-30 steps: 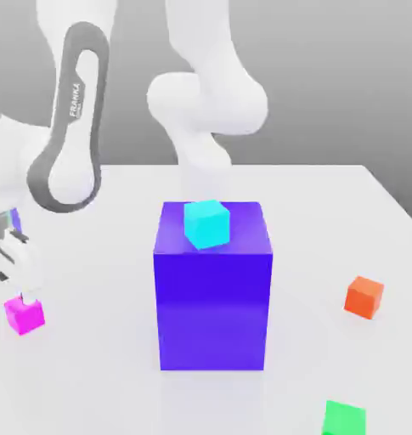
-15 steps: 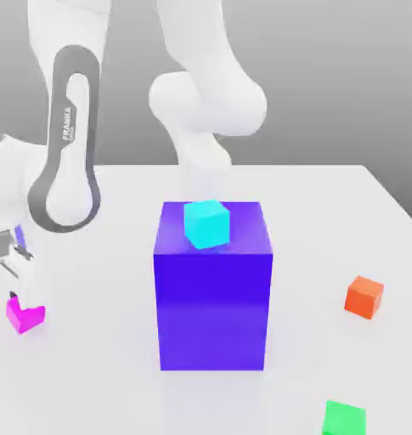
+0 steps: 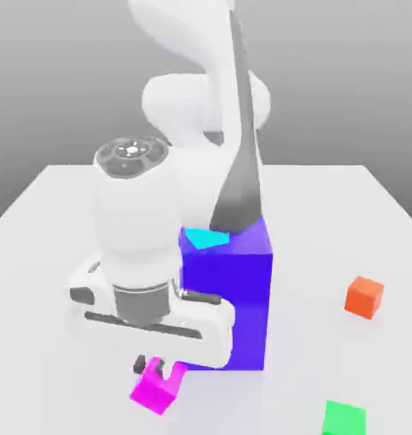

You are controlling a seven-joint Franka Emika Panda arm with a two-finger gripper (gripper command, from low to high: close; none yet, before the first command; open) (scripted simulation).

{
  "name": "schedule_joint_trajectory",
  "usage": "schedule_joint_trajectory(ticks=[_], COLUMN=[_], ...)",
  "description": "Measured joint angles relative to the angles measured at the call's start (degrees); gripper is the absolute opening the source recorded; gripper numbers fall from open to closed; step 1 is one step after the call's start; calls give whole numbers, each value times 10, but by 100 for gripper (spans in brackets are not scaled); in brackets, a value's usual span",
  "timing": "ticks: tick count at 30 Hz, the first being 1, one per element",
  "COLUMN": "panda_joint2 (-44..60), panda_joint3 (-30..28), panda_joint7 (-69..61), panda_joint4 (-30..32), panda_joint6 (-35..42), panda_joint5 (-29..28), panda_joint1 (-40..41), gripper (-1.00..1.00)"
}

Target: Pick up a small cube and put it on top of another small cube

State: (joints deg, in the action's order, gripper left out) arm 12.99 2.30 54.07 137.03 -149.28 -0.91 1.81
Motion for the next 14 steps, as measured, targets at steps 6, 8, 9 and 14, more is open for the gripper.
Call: schedule_joint_trajectory(ticks=[6,8,9,14], panda_joint2=[68,91,91,97], panda_joint3=[53,52,52,55], panda_joint7=[80,90,90,95], panda_joint4=[-61,-69,-69,-75], panda_joint6=[-11,-25,-25,-26], panda_joint5=[-42,-51,-51,-54], panda_joint1=[-106,-119,-119,-126], gripper=[-100,100,100,100])
